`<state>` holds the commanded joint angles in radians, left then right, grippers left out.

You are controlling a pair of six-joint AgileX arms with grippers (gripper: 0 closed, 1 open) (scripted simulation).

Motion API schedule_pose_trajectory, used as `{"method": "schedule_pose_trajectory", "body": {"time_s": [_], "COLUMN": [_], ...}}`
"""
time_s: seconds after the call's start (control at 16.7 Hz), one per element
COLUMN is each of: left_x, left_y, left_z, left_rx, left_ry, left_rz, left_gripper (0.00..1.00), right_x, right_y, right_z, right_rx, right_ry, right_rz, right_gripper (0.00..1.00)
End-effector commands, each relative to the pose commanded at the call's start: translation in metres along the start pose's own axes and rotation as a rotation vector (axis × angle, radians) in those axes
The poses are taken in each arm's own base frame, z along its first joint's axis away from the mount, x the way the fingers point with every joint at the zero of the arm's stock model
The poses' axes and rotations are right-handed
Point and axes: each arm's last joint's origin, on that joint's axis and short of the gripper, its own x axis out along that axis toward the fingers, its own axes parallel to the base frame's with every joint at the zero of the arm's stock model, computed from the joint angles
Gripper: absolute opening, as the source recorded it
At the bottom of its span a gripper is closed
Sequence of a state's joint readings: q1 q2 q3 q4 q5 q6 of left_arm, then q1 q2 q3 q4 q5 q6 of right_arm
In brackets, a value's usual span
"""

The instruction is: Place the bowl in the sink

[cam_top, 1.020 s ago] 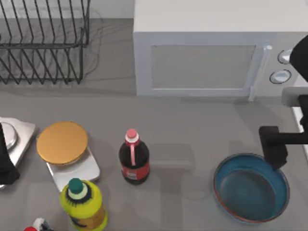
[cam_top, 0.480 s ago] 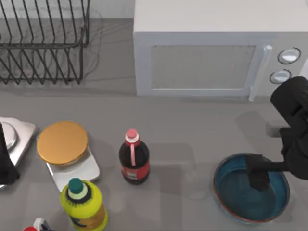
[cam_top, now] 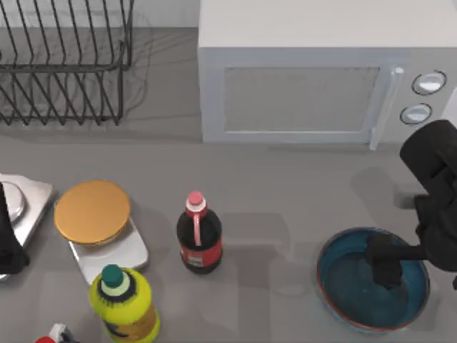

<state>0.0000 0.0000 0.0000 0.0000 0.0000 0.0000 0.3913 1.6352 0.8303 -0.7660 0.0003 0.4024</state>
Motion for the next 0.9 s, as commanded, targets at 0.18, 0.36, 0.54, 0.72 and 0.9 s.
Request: {"method": "schedule_pose_trajectory", "body": {"time_s": [0.18, 0.36, 0.54, 0.72, 0.9], "left_x": [0.0, 0.0, 0.0, 0.0, 0.0], "left_y": [0.0, 0.0, 0.0, 0.0, 0.0], "left_z": [0.0, 0.0, 0.0, 0.0, 0.0], "left_rx": [0.0, 0.0, 0.0, 0.0, 0.0], "left_ry": [0.0, 0.0, 0.0, 0.0, 0.0], "left_rz": [0.0, 0.0, 0.0, 0.0, 0.0], "left_gripper": [1.0, 1.0, 1.0, 1.0, 1.0], "right_x": [0.0, 0.0, 0.0, 0.0, 0.0], "right_y": [0.0, 0.0, 0.0, 0.0, 0.0], "right_z": [0.0, 0.0, 0.0, 0.0, 0.0], "right_rx": [0.0, 0.0, 0.0, 0.0, 0.0], "right_ry": [0.0, 0.0, 0.0, 0.0, 0.0], "right_rz": [0.0, 0.0, 0.0, 0.0, 0.0], "right_gripper": [0.55, 0.32, 0.1, 0.0, 0.0]}}
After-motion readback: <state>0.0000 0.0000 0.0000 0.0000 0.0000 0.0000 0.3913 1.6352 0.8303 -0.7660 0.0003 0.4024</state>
